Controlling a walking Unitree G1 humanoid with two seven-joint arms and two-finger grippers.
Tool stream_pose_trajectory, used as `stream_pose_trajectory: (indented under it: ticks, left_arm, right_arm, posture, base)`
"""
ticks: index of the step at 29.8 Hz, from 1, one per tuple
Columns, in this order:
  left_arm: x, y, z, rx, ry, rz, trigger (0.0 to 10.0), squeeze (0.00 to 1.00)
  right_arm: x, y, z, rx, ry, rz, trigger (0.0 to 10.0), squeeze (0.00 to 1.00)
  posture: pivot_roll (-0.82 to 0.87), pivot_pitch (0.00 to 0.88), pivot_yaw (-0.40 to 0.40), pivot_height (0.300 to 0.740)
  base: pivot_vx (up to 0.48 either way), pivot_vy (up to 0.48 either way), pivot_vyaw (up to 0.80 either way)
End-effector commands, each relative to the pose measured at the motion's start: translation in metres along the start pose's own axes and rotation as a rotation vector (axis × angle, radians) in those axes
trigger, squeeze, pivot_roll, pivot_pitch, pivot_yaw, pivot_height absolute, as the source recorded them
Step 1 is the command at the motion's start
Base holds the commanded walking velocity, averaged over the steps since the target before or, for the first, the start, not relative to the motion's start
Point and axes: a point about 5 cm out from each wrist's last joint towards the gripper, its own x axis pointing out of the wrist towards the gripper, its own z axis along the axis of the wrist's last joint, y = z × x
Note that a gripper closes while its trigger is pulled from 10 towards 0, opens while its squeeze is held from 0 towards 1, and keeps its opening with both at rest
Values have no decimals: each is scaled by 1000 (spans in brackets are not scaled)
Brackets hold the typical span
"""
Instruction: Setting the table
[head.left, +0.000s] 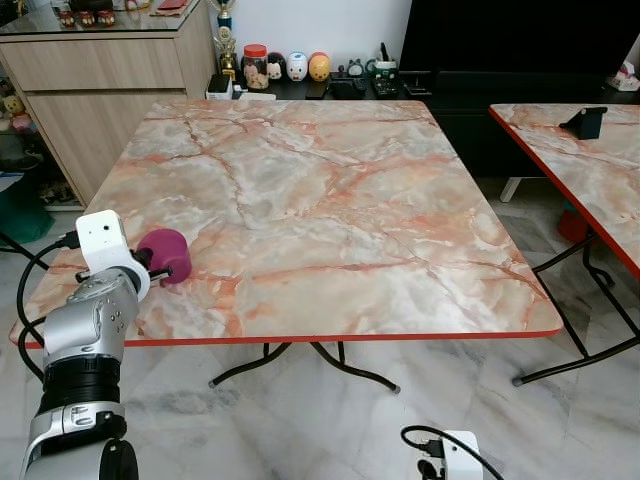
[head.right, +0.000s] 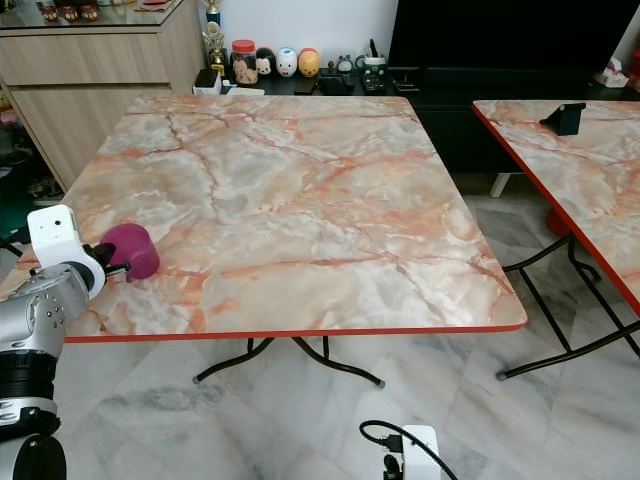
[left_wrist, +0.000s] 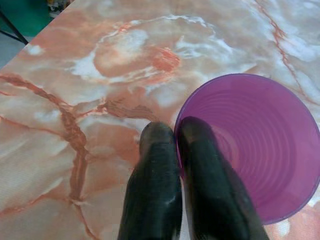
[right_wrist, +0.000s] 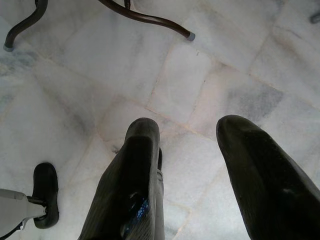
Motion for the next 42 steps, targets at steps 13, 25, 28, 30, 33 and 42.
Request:
stream_pose_trajectory:
  ticks: [13, 25, 28, 30, 33, 42]
  left_arm:
    - [-5, -8, 9, 2, -143, -27, 0, 0]
    - [-40, -46, 5, 141, -561, -232, 10000, 0]
    - [-44, -44, 1, 149, -591, -234, 10000, 0]
    - [-53, -48, -5, 218, -644, -295, 10000, 0]
    - [-61, -52, -15, 289, -655, -350, 10000, 0]
    - [-63, -64, -19, 268, -694, -359, 10000, 0]
  right_arm:
    - [0, -1, -1, -9, 11, -1, 10000, 0]
    - [-1, -3, -1, 3, -9, -22, 10000, 0]
    - [-1, -3, -2, 15, -15, -34, 10000, 0]
    - [-2, -4, -4, 22, -16, -37, 10000, 0]
    - [-3, -5, -6, 17, -10, -45, 10000, 0]
    - [-1, -8, 4, 18, -51, -59, 10000, 0]
  posture:
    - [119, 0, -29, 740]
    - [109, 0, -36, 740]
    - [107, 0, -41, 740]
    - [117, 0, -47, 740]
    - [112, 0, -47, 740]
    - [78, 0, -60, 740]
  base:
    - [0, 0, 0]
    - [0, 0, 0]
    - [0, 0, 0]
    - [0, 0, 0]
    - [0, 0, 0]
    - [0, 0, 0]
